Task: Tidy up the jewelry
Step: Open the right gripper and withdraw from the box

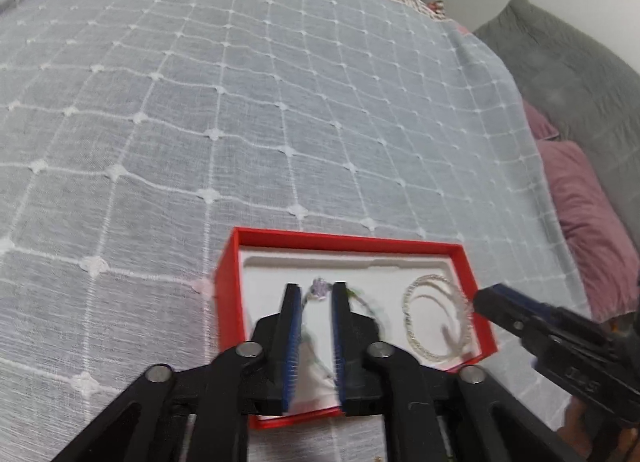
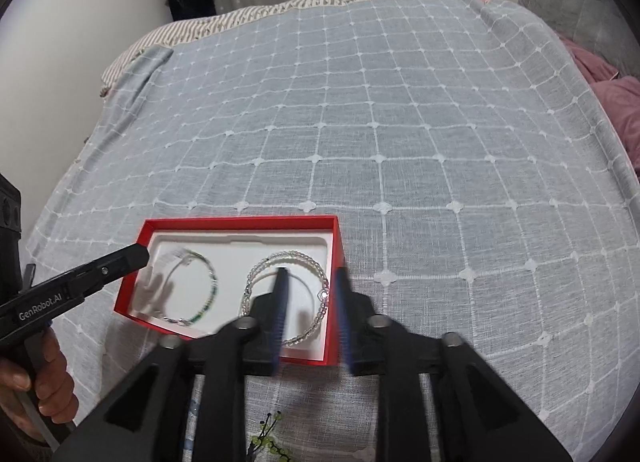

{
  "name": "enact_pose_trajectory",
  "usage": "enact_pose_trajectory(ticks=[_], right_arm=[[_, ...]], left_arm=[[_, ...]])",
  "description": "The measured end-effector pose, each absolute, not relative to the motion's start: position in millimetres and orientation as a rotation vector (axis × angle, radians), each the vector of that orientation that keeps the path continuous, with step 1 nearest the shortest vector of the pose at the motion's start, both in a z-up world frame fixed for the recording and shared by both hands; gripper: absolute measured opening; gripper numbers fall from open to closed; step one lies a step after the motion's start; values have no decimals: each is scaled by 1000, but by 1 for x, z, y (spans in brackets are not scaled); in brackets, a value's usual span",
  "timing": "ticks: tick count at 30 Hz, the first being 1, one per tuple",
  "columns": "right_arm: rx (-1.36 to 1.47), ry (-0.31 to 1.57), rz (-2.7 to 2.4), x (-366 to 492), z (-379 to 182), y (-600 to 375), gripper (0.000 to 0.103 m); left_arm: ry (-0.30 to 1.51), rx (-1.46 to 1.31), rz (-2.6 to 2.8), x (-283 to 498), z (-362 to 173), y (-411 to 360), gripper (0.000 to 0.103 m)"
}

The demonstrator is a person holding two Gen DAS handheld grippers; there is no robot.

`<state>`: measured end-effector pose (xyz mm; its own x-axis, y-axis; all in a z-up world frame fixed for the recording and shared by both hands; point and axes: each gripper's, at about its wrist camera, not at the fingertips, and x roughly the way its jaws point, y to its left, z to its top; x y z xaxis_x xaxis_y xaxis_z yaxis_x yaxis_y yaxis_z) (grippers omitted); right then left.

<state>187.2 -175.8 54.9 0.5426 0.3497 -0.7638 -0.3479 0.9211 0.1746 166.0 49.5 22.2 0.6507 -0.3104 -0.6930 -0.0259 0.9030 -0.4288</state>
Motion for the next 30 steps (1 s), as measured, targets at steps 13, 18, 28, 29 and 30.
enact_pose_trajectory(ticks=[13, 18, 28, 29, 30], right_arm=[[58, 886, 444, 173, 75, -191, 43], [100, 886, 465, 156, 83, -199, 43], [130, 953, 526, 120, 92, -209, 55], [126, 965, 529, 118, 91, -209, 56], [119, 979, 530, 116, 89, -209, 56]], left_arm=[[838, -373, -143, 147, 32, 41, 33], [852, -317, -99, 129, 34, 35, 55], [951, -312, -62, 103, 26, 26, 78], [961, -311, -66, 100, 24, 25, 78], [977, -316, -73, 96, 20, 24, 79]])
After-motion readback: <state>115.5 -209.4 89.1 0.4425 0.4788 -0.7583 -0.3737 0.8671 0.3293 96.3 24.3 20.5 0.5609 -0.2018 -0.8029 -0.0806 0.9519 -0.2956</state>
